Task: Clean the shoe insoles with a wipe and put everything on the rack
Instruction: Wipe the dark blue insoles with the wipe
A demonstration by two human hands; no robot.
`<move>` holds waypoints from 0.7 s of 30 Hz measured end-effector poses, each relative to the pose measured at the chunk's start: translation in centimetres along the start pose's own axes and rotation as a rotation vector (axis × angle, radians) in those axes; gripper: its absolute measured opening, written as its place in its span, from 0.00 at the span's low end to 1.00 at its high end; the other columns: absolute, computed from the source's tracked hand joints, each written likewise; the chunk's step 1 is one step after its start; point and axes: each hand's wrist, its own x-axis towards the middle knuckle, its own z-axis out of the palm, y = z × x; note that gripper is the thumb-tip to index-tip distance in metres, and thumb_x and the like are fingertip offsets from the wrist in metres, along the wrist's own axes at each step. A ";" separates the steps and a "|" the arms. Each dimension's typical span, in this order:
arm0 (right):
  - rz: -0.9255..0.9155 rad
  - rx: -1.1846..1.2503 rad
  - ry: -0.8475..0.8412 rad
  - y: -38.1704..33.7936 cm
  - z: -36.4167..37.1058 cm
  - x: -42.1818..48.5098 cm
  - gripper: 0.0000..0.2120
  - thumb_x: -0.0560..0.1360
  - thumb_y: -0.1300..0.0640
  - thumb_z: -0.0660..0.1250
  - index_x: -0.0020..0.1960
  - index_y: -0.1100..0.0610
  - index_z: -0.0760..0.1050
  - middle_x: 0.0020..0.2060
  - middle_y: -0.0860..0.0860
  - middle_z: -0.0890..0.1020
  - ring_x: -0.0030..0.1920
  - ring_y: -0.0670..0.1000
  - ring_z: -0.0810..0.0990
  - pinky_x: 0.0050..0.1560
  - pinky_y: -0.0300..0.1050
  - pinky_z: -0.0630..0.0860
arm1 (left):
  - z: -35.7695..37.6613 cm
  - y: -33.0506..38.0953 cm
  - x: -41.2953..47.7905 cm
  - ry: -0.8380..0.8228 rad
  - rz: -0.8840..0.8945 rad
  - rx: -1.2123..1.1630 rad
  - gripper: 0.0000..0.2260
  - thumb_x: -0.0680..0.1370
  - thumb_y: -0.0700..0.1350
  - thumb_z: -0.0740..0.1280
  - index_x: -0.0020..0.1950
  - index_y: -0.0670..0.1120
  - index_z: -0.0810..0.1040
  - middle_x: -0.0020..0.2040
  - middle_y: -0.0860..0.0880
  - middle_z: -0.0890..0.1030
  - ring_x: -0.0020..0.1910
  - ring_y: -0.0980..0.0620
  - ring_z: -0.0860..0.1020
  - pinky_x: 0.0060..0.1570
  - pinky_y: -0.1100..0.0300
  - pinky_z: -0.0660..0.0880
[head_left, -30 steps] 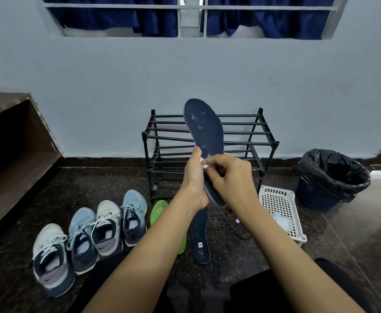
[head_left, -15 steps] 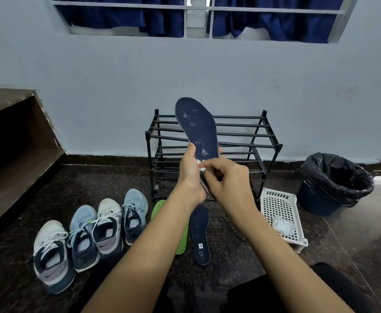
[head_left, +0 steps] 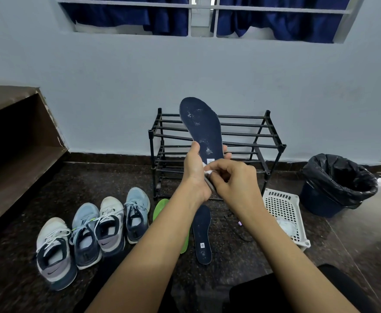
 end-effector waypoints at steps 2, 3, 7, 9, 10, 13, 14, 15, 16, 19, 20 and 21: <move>-0.015 -0.020 0.030 0.2 0.3 0.1 0.11 0.70 0.70 0.67 0.44 0.57 0.83 0.30 0.39 0.76 0.33 0.32 0.75 0.36 0.21 0.66 | 0.1 -0.4 -0.1 0.019 0.000 0.030 0.29 0.82 0.61 0.52 0.46 0.41 0.83 0.38 0.45 0.85 0.36 0.51 0.82 0.40 0.59 0.79; -0.028 -0.039 0.045 0.3 0.4 0.2 0.11 0.69 0.70 0.67 0.44 0.57 0.83 0.31 0.41 0.77 0.33 0.33 0.75 0.37 0.21 0.66 | 0.1 -0.6 -0.2 0.025 0.001 0.038 0.29 0.82 0.62 0.52 0.47 0.41 0.83 0.40 0.45 0.85 0.38 0.51 0.83 0.43 0.58 0.79; -0.082 -0.094 0.105 0.7 0.4 0.4 0.12 0.69 0.71 0.66 0.44 0.57 0.83 0.36 0.50 0.84 0.36 0.47 0.80 0.41 0.33 0.74 | 0.3 -1.3 -0.4 0.008 -0.009 0.027 0.27 0.81 0.61 0.54 0.50 0.42 0.84 0.50 0.46 0.86 0.48 0.50 0.83 0.52 0.56 0.78; -0.104 -0.101 0.129 0.7 0.3 0.5 0.12 0.68 0.71 0.66 0.44 0.58 0.83 0.38 0.51 0.84 0.38 0.51 0.81 0.43 0.40 0.76 | 0.4 -1.2 -0.5 -0.017 -0.026 0.035 0.27 0.81 0.61 0.54 0.50 0.42 0.84 0.48 0.46 0.86 0.45 0.50 0.83 0.49 0.57 0.78; -0.114 -0.098 0.138 0.6 0.3 0.4 0.12 0.68 0.71 0.66 0.44 0.58 0.83 0.38 0.51 0.84 0.38 0.50 0.81 0.44 0.38 0.75 | 0.4 -0.9 -0.4 -0.031 -0.030 0.041 0.27 0.82 0.60 0.53 0.49 0.41 0.84 0.46 0.46 0.86 0.43 0.50 0.83 0.47 0.58 0.78; -0.117 -0.078 0.114 0.1 0.3 0.1 0.11 0.69 0.70 0.66 0.45 0.58 0.83 0.38 0.51 0.84 0.36 0.46 0.78 0.41 0.26 0.70 | 0.2 0.0 0.0 -0.048 -0.003 0.030 0.28 0.83 0.59 0.51 0.47 0.40 0.83 0.41 0.46 0.85 0.38 0.51 0.83 0.44 0.58 0.79; -0.116 -0.072 0.099 -0.1 0.4 -0.1 0.11 0.70 0.70 0.67 0.44 0.58 0.83 0.38 0.52 0.84 0.36 0.46 0.78 0.41 0.27 0.70 | 0.0 0.2 0.1 -0.048 0.010 0.003 0.27 0.83 0.58 0.51 0.48 0.40 0.82 0.41 0.45 0.85 0.38 0.50 0.83 0.44 0.57 0.79; -0.118 -0.067 0.089 -0.1 0.4 -0.2 0.11 0.70 0.70 0.67 0.44 0.58 0.83 0.38 0.52 0.84 0.36 0.48 0.79 0.42 0.31 0.72 | 0.0 0.4 0.2 -0.047 0.024 -0.024 0.26 0.83 0.58 0.52 0.49 0.40 0.82 0.41 0.45 0.85 0.37 0.50 0.82 0.46 0.56 0.78; -0.119 -0.068 0.083 -0.1 0.5 -0.3 0.10 0.70 0.70 0.67 0.44 0.58 0.83 0.38 0.52 0.84 0.37 0.49 0.79 0.43 0.35 0.73 | -0.1 0.5 0.3 -0.049 0.036 -0.042 0.25 0.83 0.57 0.53 0.50 0.41 0.82 0.42 0.45 0.84 0.36 0.49 0.82 0.46 0.55 0.78; -0.133 -0.108 0.096 0.1 0.9 -0.2 0.10 0.69 0.70 0.67 0.44 0.58 0.83 0.37 0.51 0.83 0.36 0.46 0.76 0.43 0.34 0.71 | -0.1 0.3 0.4 -0.043 0.056 -0.033 0.25 0.83 0.58 0.53 0.49 0.41 0.81 0.42 0.45 0.84 0.39 0.49 0.82 0.45 0.56 0.78; -0.149 -0.125 0.108 0.3 1.0 -0.1 0.10 0.69 0.70 0.67 0.43 0.58 0.83 0.37 0.51 0.83 0.36 0.46 0.77 0.43 0.32 0.70 | -0.1 0.1 0.4 -0.040 0.060 -0.014 0.26 0.83 0.58 0.52 0.48 0.41 0.82 0.42 0.45 0.84 0.39 0.49 0.82 0.45 0.56 0.78; -0.161 -0.138 0.116 0.5 1.0 0.1 0.10 0.68 0.70 0.67 0.43 0.58 0.82 0.37 0.52 0.83 0.37 0.47 0.78 0.43 0.31 0.69 | 0.0 0.0 0.4 -0.039 0.061 0.013 0.27 0.83 0.58 0.52 0.46 0.41 0.82 0.41 0.46 0.84 0.40 0.49 0.82 0.45 0.56 0.78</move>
